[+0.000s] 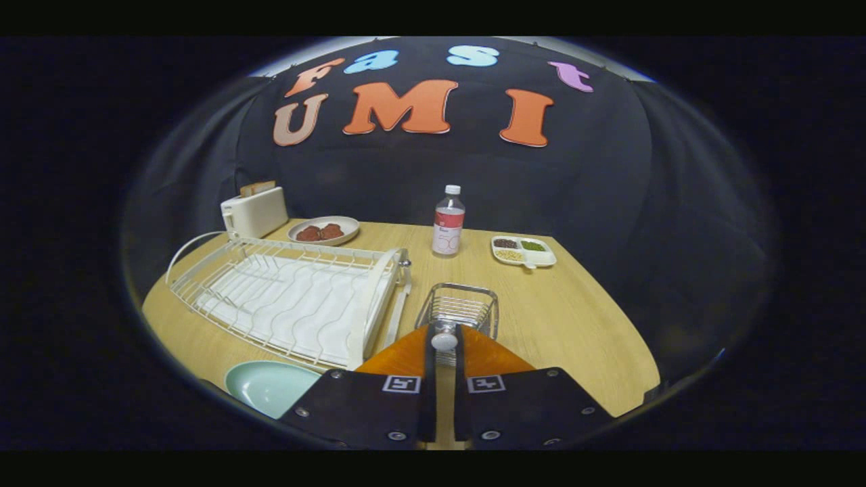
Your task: Take the plate from the dish rack, then take the spoon from the basket and place it into the plate.
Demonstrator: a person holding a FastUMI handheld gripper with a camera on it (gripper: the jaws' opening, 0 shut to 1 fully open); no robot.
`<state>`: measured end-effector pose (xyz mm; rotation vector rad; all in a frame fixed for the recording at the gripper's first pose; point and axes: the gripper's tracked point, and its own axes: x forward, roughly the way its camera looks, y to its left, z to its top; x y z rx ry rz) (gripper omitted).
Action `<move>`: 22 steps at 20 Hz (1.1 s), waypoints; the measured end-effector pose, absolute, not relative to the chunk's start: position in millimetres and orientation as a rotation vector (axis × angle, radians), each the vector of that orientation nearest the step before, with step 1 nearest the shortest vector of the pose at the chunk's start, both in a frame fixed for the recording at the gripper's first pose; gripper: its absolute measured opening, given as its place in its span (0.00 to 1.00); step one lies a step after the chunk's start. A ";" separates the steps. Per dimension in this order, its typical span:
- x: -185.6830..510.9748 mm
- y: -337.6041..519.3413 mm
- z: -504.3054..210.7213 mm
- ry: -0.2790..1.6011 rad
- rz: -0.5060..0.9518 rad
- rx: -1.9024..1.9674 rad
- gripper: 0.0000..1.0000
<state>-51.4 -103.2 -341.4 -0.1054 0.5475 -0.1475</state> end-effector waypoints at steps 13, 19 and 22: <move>-82.4 -105.0 -275.1 0.528 -0.098 -0.105 0.08; -106.7 -84.2 -241.1 0.508 -0.056 -0.088 0.08; -117.7 -67.7 -233.2 0.511 -0.013 -0.111 0.08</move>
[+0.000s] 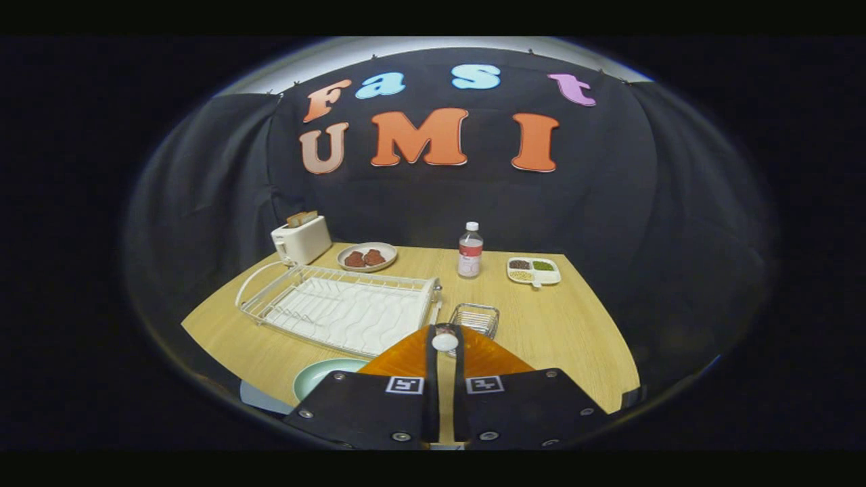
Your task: Take the plate from the dish rack, then take the spoon from the basket and place it into the plate.
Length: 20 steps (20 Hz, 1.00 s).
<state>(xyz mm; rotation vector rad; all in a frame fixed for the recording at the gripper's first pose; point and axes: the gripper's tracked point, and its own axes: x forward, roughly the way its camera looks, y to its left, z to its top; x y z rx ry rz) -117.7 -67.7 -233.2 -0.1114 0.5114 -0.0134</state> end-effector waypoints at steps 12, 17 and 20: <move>-159.5 23.1 -244.6 0.586 0.253 -0.169 0.08; -169.1 41.3 -285.3 0.675 0.303 -0.115 0.08; -171.6 45.8 -307.1 0.718 0.321 -0.095 0.08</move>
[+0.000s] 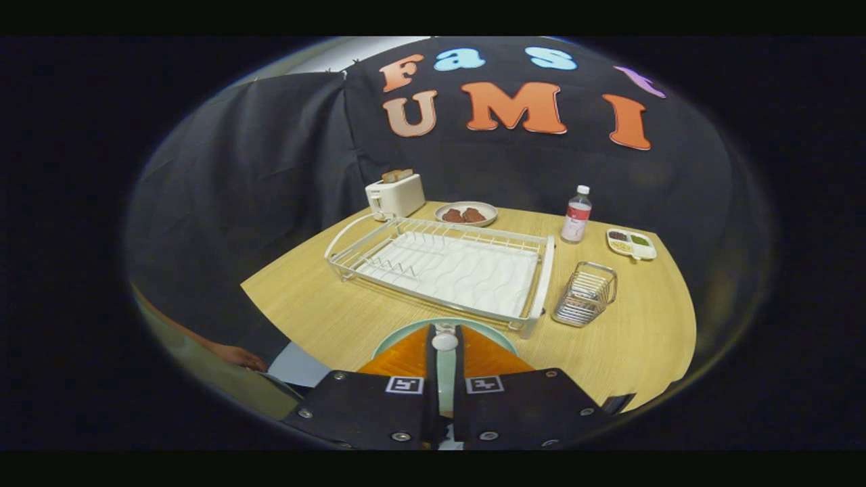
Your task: Take the plate from the dish rack, then take the spoon from the basket and place it into the plate.
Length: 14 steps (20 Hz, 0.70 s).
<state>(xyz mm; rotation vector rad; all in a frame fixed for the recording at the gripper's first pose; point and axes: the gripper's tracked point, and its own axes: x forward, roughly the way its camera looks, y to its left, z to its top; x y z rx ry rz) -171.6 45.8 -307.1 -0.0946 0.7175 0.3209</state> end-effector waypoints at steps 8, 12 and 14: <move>-177.9 57.2 -337.0 0.763 0.367 -0.130 0.09; -181.5 47.9 -344.3 0.786 0.356 -0.097 0.10; -184.8 38.0 -350.4 0.812 0.333 -0.090 0.11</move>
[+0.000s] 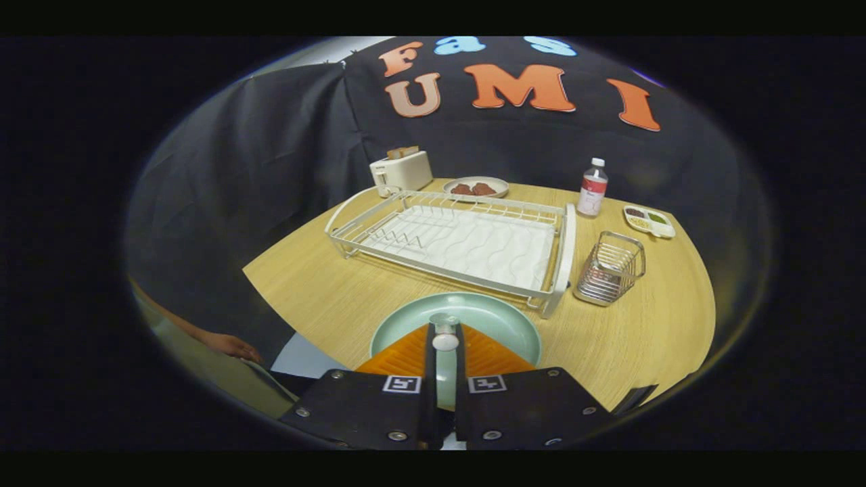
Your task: Take the plate from the dish rack, then take the spoon from the basket and place it into the plate.
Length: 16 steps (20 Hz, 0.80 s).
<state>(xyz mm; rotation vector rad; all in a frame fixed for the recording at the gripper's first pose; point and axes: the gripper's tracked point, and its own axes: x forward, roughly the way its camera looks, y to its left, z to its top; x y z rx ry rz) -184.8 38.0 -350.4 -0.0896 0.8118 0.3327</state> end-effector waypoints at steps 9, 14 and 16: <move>-202.2 9.8 -371.7 0.895 0.265 -0.141 0.18; -185.2 7.5 -349.7 0.830 0.236 -0.090 0.32; -172.5 4.9 -327.2 0.780 0.219 -0.080 0.39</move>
